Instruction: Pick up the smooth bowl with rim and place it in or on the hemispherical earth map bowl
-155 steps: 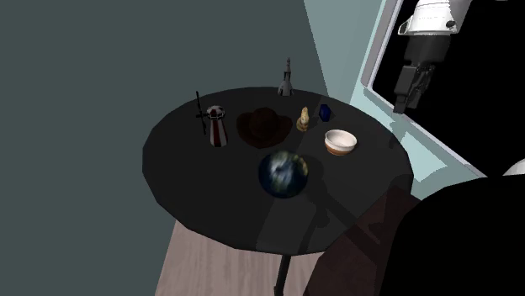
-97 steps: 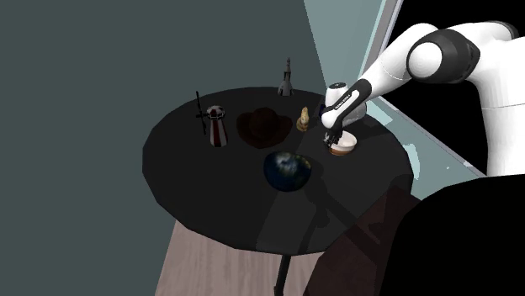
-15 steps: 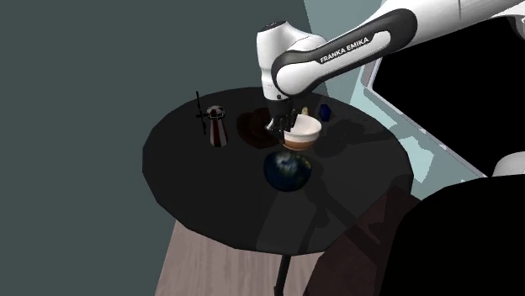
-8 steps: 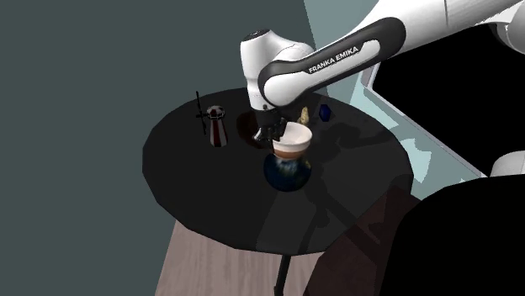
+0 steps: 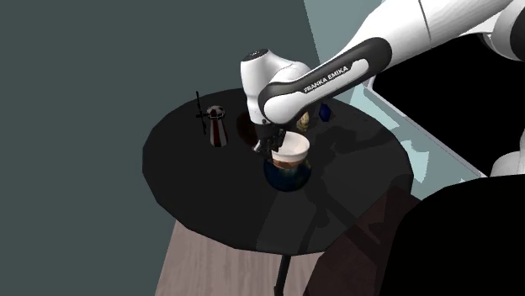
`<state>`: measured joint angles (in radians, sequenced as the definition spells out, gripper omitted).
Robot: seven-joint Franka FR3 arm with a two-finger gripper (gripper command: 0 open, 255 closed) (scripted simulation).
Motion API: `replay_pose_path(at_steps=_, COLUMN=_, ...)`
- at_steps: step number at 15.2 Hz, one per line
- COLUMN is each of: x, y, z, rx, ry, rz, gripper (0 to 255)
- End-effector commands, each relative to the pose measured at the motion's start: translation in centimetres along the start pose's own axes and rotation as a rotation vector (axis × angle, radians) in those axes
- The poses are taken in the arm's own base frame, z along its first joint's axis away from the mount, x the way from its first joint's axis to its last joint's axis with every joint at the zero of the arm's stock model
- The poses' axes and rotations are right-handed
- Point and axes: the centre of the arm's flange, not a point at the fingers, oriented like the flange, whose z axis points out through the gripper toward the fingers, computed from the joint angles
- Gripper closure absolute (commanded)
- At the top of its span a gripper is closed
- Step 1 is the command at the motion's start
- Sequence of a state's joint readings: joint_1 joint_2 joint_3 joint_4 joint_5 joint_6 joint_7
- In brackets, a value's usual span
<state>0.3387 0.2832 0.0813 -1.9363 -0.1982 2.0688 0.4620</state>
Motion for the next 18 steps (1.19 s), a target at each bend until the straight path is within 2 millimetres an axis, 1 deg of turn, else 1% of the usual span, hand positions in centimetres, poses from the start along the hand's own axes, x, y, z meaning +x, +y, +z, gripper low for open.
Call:
replay_pose_path(at_steps=1, x=0.0, y=-0.2, z=1.0, rx=0.000, ry=0.001, rz=0.000, gripper=255)
replay_pose_path(at_steps=3, x=0.1, y=-0.4, z=2.1, rx=0.000, ry=0.001, rz=0.000, gripper=255)
replay_pose_path(at_steps=11, x=0.1, y=-0.4, z=2.1, rx=0.000, ry=0.001, rz=0.000, gripper=255)
replay_pose_path(at_steps=12, x=0.1, y=-0.4, z=2.1, rx=0.000, ry=0.001, rz=0.000, gripper=0)
replay_pose_path(at_steps=17, x=0.1, y=-0.4, z=2.1, rx=0.000, ry=0.001, rz=0.000, gripper=0)
replay_pose_path(at_steps=18, x=0.1, y=-0.4, z=0.8, rx=0.000, ry=0.001, rz=0.000, gripper=0)
